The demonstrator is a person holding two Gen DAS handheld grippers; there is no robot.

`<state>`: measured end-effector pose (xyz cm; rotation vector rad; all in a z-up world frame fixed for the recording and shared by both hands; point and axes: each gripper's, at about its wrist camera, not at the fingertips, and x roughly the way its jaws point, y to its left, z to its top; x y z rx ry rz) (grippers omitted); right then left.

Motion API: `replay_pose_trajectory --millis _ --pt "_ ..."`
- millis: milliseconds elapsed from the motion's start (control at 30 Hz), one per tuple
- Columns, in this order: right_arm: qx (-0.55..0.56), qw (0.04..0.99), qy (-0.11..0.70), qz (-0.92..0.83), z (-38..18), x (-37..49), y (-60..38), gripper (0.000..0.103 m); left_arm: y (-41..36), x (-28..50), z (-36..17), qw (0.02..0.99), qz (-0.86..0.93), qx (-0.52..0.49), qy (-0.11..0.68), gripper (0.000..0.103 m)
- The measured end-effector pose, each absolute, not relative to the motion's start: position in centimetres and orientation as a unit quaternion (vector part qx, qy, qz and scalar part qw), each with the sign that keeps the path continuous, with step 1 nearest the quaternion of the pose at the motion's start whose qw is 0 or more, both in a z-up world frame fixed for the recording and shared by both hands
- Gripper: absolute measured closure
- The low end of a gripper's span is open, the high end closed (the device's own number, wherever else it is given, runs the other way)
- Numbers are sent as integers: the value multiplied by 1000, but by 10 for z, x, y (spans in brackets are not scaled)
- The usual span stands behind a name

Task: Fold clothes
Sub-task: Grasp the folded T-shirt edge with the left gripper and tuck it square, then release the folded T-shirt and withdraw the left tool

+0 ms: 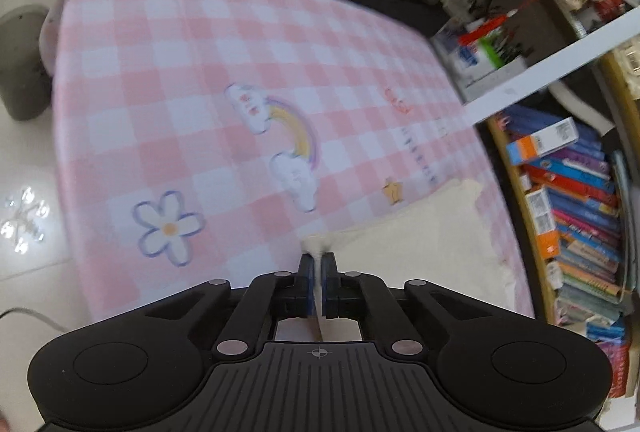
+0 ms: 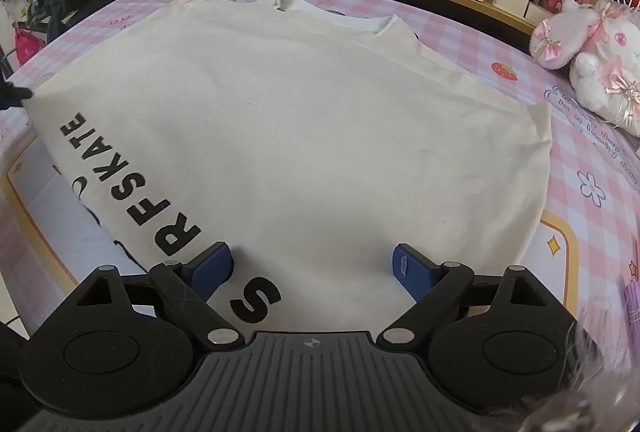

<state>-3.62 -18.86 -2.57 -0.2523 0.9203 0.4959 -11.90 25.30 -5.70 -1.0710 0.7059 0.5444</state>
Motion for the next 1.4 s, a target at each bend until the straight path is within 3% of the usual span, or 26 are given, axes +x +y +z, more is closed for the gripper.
replay_pose_trajectory --millis 700,767,1033,1100,1400 --pt "-114 864 434 227 -30 -37 -191 6 266 -117 -69 774 191 -491 351 91" --pt "-111 866 434 222 -31 -38 -191 4 265 -114 -67 780 183 -484 353 87" --pt "-106 867 438 212 -32 -35 -189 0 261 -98 -59 796 123 -470 362 31" --pt "-105 868 439 207 -32 -35 -188 0 261 -92 -57 795 109 -466 372 22" --pt "-42 892 433 125 -17 -49 -161 2 278 -73 -59 774 38 -464 429 14"
